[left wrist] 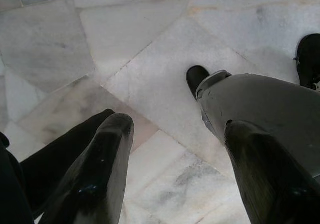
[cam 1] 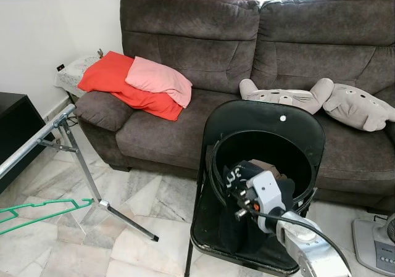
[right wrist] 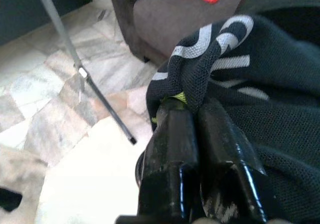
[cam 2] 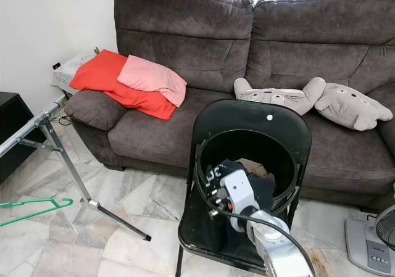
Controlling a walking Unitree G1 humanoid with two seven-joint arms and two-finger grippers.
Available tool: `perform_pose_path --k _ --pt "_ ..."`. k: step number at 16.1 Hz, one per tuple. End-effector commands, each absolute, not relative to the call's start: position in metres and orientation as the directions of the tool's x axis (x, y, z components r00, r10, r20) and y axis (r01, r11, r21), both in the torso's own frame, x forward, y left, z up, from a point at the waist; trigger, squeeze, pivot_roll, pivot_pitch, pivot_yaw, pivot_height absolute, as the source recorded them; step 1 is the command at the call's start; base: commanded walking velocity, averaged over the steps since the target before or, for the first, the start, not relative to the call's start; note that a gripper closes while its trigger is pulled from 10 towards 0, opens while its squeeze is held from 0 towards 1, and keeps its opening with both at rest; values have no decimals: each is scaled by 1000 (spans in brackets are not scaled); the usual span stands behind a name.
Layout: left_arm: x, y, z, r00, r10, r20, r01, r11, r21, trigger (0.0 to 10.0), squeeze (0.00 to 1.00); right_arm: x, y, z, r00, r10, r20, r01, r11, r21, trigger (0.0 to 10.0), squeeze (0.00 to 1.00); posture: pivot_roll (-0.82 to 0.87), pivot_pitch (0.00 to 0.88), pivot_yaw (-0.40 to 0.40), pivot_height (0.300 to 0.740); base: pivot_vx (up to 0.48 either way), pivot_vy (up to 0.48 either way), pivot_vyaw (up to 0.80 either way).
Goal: Hang hanger
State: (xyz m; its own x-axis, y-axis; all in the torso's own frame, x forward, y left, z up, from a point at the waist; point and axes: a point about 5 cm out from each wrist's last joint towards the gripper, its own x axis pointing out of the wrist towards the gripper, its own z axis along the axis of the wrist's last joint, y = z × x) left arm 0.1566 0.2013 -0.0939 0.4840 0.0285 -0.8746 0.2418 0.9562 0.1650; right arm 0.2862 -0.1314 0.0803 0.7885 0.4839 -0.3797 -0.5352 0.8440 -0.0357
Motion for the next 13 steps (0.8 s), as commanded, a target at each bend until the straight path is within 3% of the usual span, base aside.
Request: perform_pose_path --k 1,7,10,11,13 --pt "154 204 -95 471 32 -881 246 955 166 10000 0 285 -129 75 771 498 -396 -551 834 -26 0 0 -49 40 30 740 0 0 0" --pt "153 204 -95 470 33 -882 246 955 167 10000 0 288 -131 61 727 518 -451 -589 808 -21 0 0 -43 42 30 740 0 0 0" --pt "153 204 -95 470 33 -882 247 954 168 10000 0 292 -130 60 738 505 -447 -571 821 -16 1137 0 -39 43 30 740 0 0 0" --pt "153 204 -95 470 34 -882 247 954 168 10000 0 293 -131 58 747 491 -448 -561 828 -26 10000 0 -38 43 30 740 0 0 0" --pt "153 204 -95 470 35 -882 247 954 169 10000 0 295 -135 59 773 465 -432 -524 851 -20 10000 0 -37 42 30 740 0 0 0"
